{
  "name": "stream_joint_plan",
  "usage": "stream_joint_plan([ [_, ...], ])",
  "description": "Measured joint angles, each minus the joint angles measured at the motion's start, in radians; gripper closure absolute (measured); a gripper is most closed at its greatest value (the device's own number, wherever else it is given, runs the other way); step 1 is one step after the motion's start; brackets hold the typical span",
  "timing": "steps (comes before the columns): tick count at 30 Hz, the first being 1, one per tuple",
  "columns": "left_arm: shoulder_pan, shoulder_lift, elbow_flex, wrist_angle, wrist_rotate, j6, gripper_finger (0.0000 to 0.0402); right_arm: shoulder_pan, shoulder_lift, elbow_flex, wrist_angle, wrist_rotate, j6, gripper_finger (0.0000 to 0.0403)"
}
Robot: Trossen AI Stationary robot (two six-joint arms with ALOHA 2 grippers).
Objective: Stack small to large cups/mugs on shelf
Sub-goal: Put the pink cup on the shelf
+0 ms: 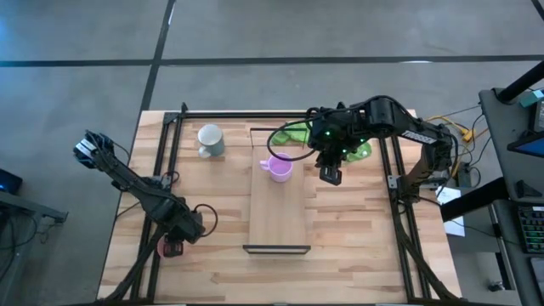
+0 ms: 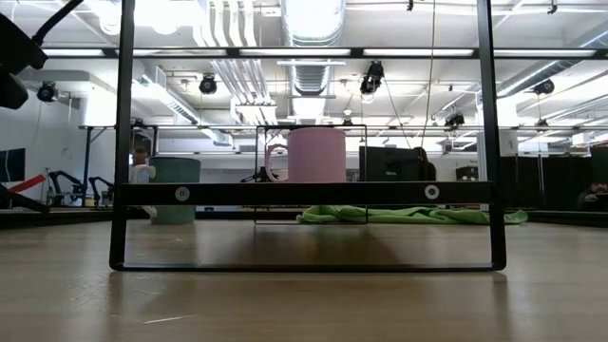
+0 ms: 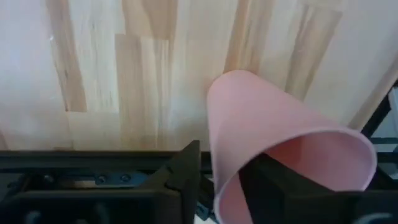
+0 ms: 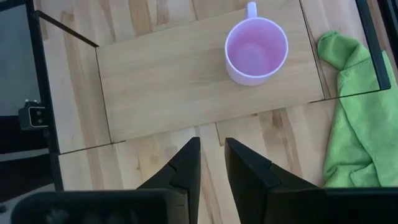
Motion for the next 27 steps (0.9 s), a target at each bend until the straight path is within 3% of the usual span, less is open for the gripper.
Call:
stream_joint_plan([
  [3, 0.002, 0.000, 0.011, -0.003, 0.020, -0.003, 0.0377, 0.000, 0.000, 0.000, 0.000, 0.000, 0.017, 0.0333],
  [5, 0.009, 0.000, 0.040, 0.000, 0.029, -0.005, 0.0393, 0.000, 0.000, 0.000, 0.000, 0.000, 0.019, 0.0332],
  [12, 0.076, 0.002, 0.186, -0.008, 0.015, -0.083, 0.0400, 0.000, 0.000, 0.000, 0.004, 0.000, 0.020, 0.0337],
  [17, 0.167, 0.002, 0.297, -0.107, -0.075, -0.108, 0.0401, 0.000, 0.000, 0.000, 0.004, 0.000, 0.021, 0.0337],
  [22, 0.306, 0.008, 0.388, -0.310, -0.180, -0.041, 0.0401, 0.000, 0.000, 0.000, 0.005, 0.000, 0.021, 0.0339],
  [27, 0.450, 0.067, 0.481, -0.306, -0.196, 0.094, 0.0401, 0.001, 0.000, 0.000, 0.004, 0.000, 0.054, 0.0340],
])
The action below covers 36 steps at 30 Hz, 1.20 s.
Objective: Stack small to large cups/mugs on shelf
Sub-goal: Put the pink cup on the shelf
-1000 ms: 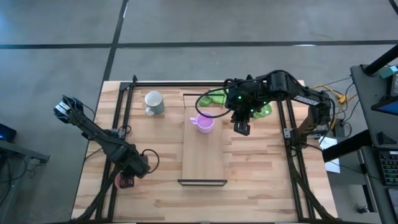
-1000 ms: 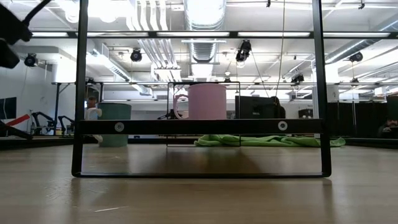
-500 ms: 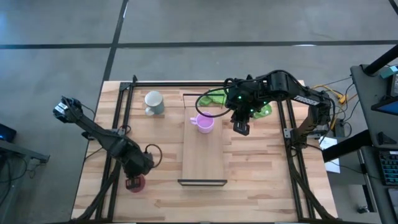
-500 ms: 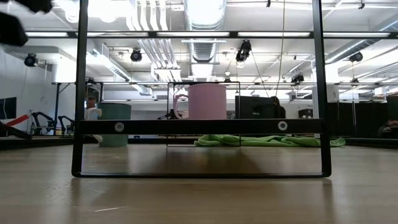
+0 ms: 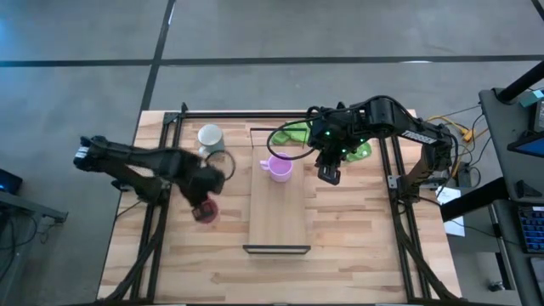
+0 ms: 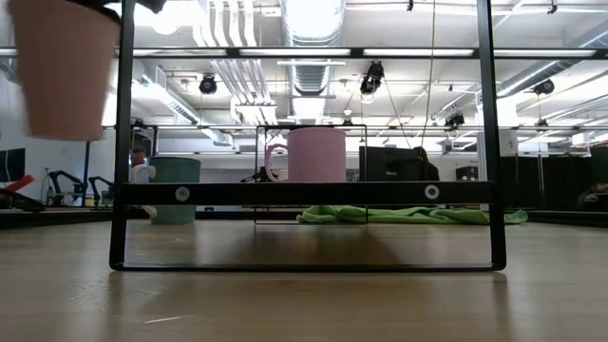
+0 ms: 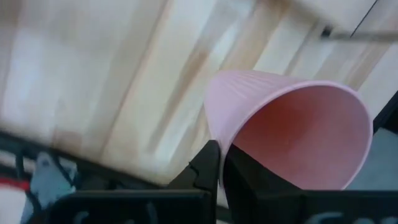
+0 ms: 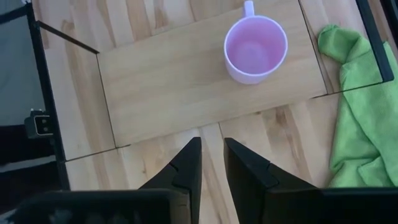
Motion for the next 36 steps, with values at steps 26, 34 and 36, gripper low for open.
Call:
stream_joint_plan([
  [26, 0.189, 0.648, 0.659, 0.087, -0.073, 0.542, 0.0402, 0.002, -0.032, 0.000, -0.009, 0.001, 0.047, 0.0342],
  [34, 0.210, 0.663, 0.663, 0.177, -0.008, 0.539, 0.0402, 0.002, -0.055, 0.001, -0.009, 0.006, 0.044, 0.0342],
  [36, 0.215, 0.663, 0.659, 0.169, -0.008, 0.533, 0.0402, 0.002, -0.061, 0.001, -0.009, 0.010, 0.035, 0.0342],
])
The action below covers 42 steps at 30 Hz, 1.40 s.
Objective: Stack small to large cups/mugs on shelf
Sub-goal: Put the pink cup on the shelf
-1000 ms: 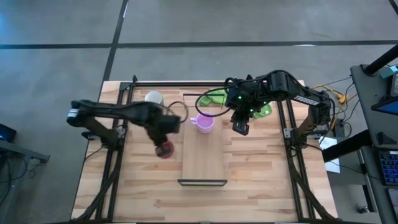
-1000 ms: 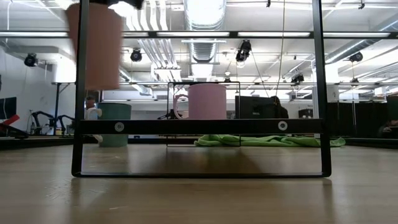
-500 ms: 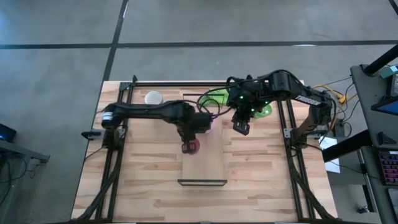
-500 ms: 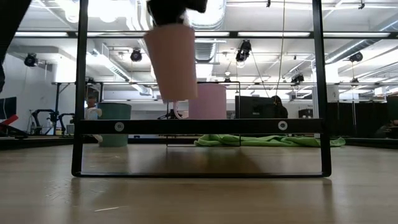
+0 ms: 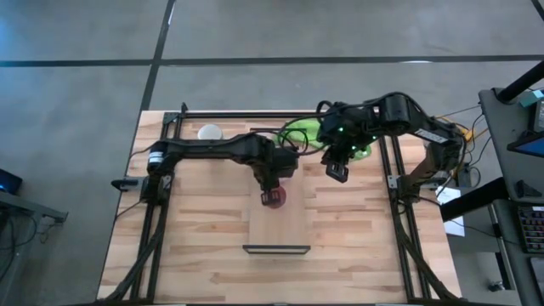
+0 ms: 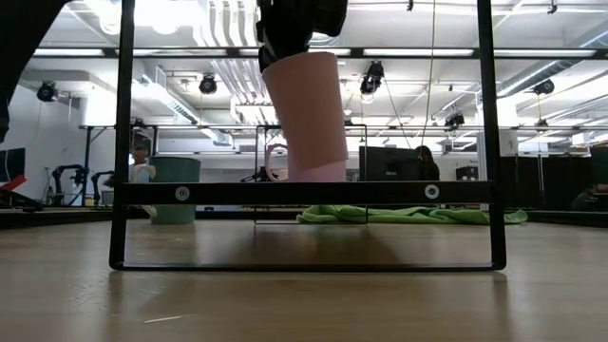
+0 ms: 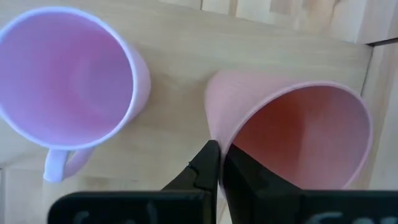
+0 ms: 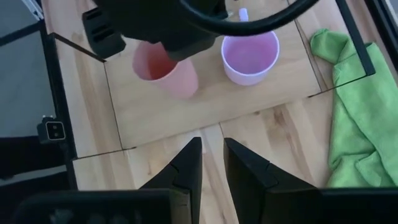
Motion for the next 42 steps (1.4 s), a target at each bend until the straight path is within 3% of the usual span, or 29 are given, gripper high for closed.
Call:
stream_joint_plan([
  [37, 0.005, 0.008, -0.085, 0.062, 0.042, -0.028, 0.0401, 0.000, -0.031, -0.002, 0.000, 0.019, -0.054, 0.0342],
  [42, 0.005, 0.011, -0.099, 0.076, 0.042, -0.028, 0.0382, 0.000, -0.031, -0.002, 0.000, 0.019, -0.053, 0.0342],
])
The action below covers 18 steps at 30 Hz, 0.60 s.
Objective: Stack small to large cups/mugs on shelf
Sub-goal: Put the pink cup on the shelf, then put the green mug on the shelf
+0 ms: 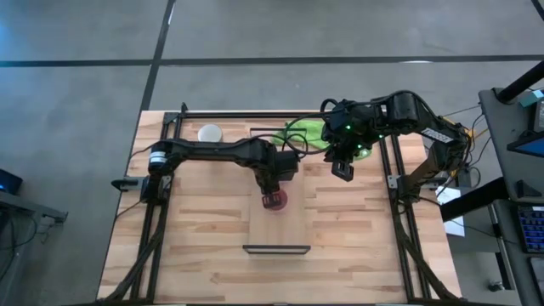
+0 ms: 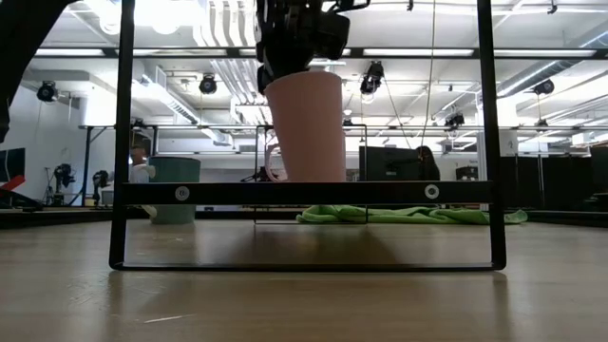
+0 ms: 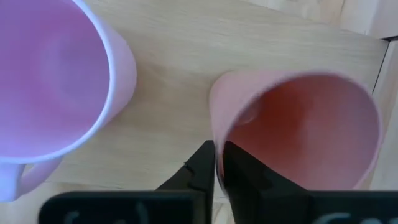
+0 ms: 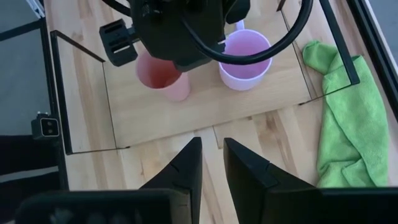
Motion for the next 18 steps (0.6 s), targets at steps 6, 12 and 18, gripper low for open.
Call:
stream_joint_plan([
  [6, 0.000, 0.000, 0.000, 0.008, -0.001, 0.000, 0.0343, 0.000, 0.000, 0.000, 0.000, 0.000, 0.003, 0.0342],
  [12, 0.000, -0.004, 0.003, 0.006, -0.002, -0.001, 0.0325, 0.000, 0.000, 0.000, 0.000, 0.000, 0.003, 0.0342],
  [18, 0.000, -0.008, 0.032, -0.046, 0.003, -0.001, 0.0324, 0.000, 0.000, 0.000, 0.000, -0.001, 0.003, 0.0342],
])
